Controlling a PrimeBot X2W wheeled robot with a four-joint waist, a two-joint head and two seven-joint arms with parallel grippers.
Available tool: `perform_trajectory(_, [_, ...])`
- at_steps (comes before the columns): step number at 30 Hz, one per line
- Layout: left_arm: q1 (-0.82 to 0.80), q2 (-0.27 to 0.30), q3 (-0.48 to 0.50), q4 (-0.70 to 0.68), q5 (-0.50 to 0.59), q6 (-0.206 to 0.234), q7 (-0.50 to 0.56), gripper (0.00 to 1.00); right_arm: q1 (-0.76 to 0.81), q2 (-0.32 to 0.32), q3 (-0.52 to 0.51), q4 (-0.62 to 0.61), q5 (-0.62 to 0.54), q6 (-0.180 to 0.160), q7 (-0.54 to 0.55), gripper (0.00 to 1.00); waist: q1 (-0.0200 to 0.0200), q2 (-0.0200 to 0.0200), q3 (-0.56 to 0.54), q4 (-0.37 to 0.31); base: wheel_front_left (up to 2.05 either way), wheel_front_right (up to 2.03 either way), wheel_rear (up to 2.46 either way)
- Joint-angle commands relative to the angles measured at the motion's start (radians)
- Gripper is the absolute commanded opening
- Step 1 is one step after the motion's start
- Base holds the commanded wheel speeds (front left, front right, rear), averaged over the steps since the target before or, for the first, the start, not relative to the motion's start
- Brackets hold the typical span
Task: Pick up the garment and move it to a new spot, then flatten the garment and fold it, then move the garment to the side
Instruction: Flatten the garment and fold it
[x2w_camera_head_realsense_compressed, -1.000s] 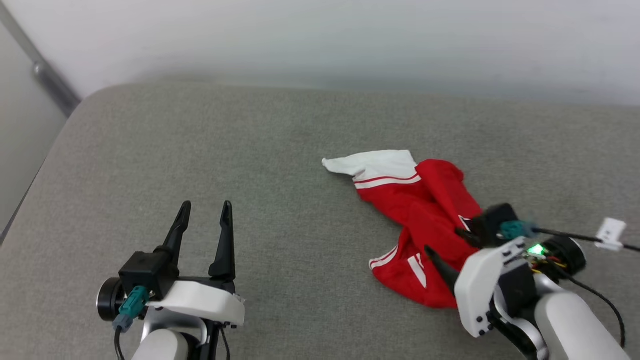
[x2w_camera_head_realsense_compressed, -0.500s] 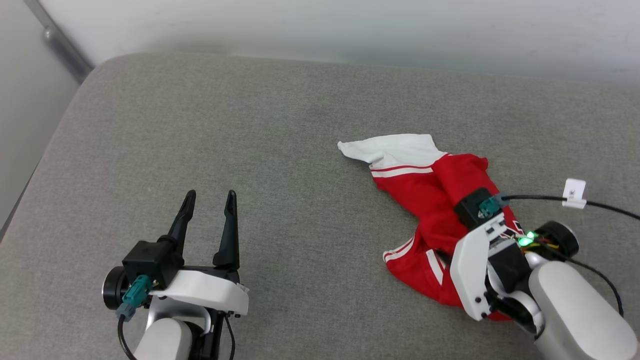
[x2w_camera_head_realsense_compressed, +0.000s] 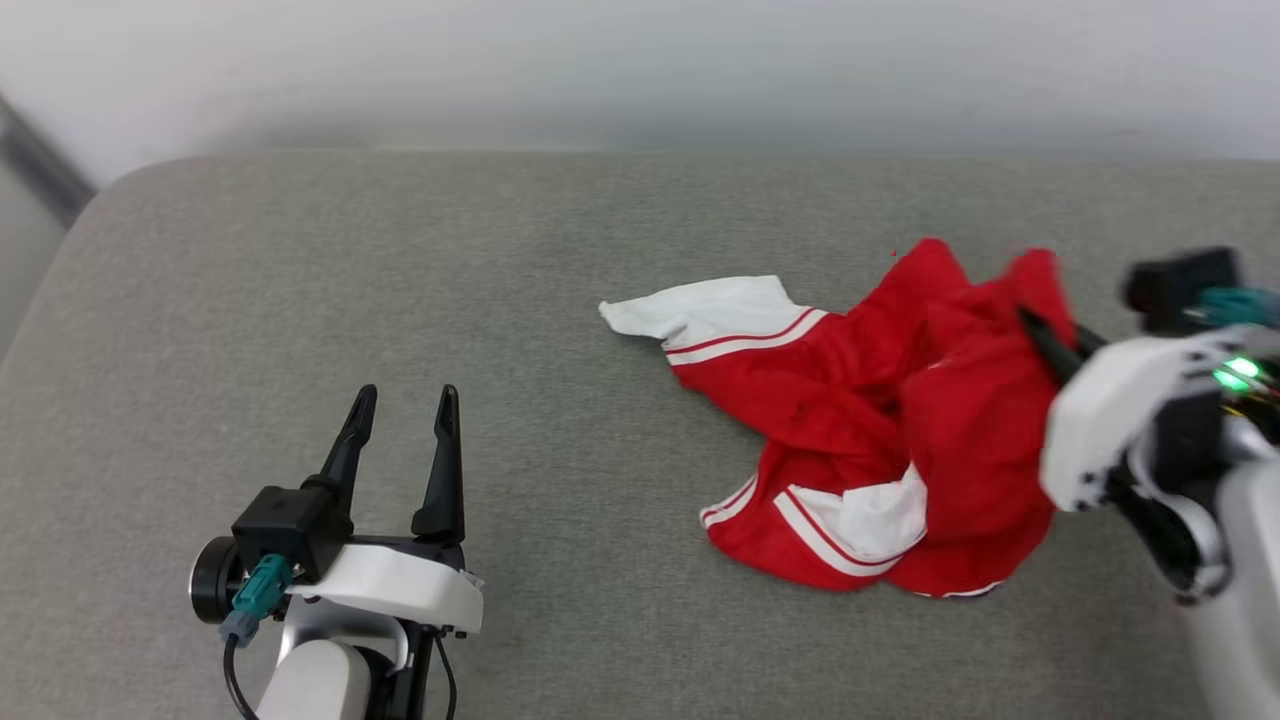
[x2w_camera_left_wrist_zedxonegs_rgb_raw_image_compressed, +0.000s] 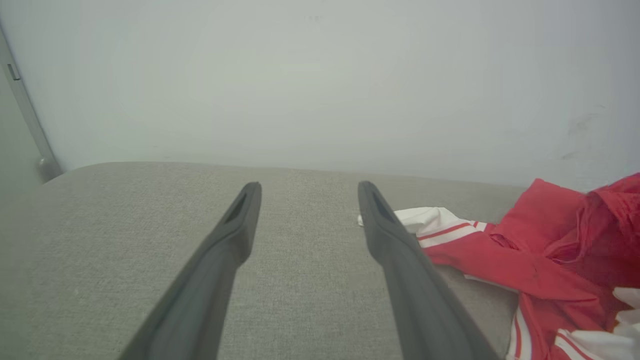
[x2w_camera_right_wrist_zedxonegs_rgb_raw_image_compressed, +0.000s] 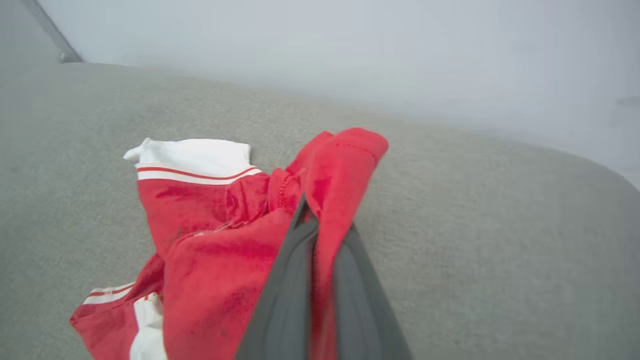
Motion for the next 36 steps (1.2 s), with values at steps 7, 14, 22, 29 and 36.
perform_trajectory(7, [0.004, -0.001, 0.013, 0.001, 0.017, -0.011, -0.002, 1.00, 0.211, 0.099, -0.325, -0.019, -0.060, -0.001, -0.004, 0.00, -0.0001, 0.0000, 0.007, -0.060, 0.00, 0.00, 0.00])
perform_trajectory(14, [-0.001, -0.001, 0.021, 0.005, 0.022, -0.020, -0.003, 1.00, 0.327, 0.167, -0.440, 0.016, -0.094, -0.001, -0.035, 0.40, -0.0001, 0.0000, 0.019, -0.075, 0.00, 0.00, 0.00])
perform_trajectory(22, [0.008, 0.004, 0.023, 0.020, 0.027, -0.023, -0.003, 1.00, 0.307, 0.205, -0.417, -0.004, -0.110, -0.001, -0.288, 1.00, -0.0001, 0.0000, 0.007, -0.073, 0.00, 0.00, 0.00])
perform_trajectory(29, [0.036, 0.011, 0.024, 0.039, 0.030, -0.016, -0.003, 1.00, 0.321, 0.213, -0.340, -0.057, -0.145, -0.001, -0.449, 1.00, -0.0001, 0.0000, -0.051, -0.065, 0.00, 0.00, 0.00])
perform_trajectory(36, [0.077, 0.019, 0.021, 0.038, 0.025, -0.006, 0.007, 1.00, 0.415, 0.220, -0.239, -0.133, -0.136, -0.001, -0.386, 1.00, -0.0001, 0.0000, -0.103, -0.064, 0.00, 0.00, 0.00])
